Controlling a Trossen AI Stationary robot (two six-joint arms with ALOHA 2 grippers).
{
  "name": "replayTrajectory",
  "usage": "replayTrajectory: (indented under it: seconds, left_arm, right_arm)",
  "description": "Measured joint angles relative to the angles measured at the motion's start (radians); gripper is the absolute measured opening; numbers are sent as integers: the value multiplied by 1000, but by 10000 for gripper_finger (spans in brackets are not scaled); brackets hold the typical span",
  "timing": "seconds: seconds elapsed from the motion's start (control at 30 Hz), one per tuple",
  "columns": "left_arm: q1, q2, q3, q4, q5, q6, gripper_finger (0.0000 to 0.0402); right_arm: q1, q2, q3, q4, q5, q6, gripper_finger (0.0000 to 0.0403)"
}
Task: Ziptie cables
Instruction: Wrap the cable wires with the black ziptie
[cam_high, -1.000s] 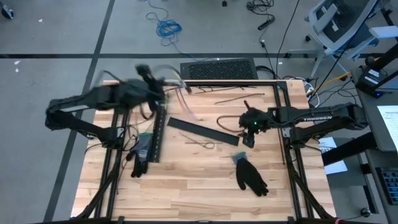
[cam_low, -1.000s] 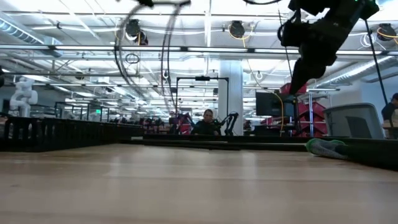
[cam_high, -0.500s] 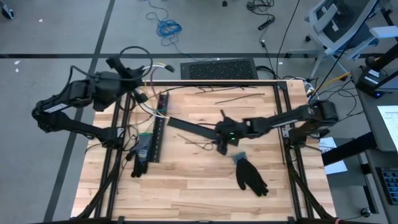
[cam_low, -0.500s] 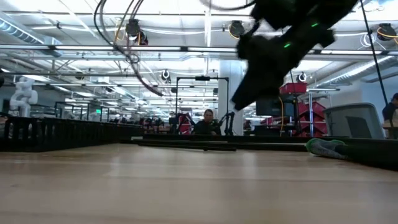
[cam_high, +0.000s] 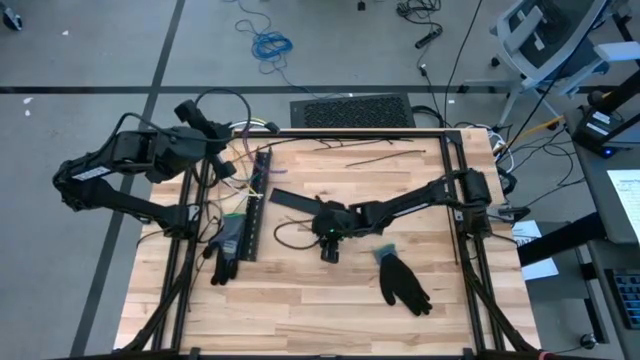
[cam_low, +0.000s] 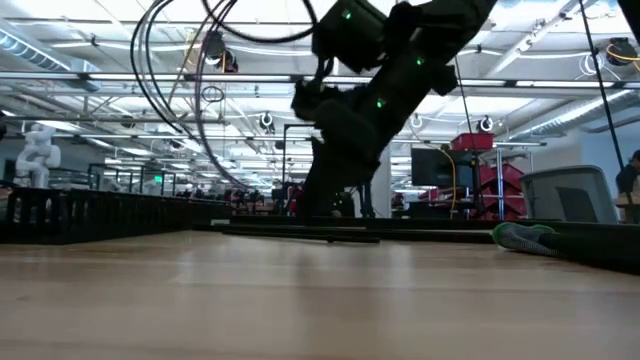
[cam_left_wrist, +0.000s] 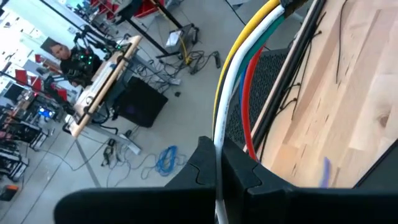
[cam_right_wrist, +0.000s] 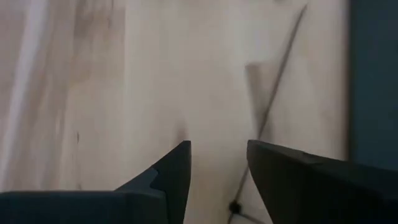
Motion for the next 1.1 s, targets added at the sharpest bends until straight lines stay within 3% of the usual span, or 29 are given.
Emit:
replayTrajectory:
  seconds: [0.23,0.7,1.1]
  left_arm:
    - [0,-2,0,-14,1,1,4]
    - [0,-12,0,-33,1,1,4]
    - [0,-12,0,-32,1,0,4]
  right_arm:
    - [3,54,14,-3,92,24,143]
    - [-4,14,73,-19,79,-22,143]
    - [-45,14,73,-94,143,-48,143]
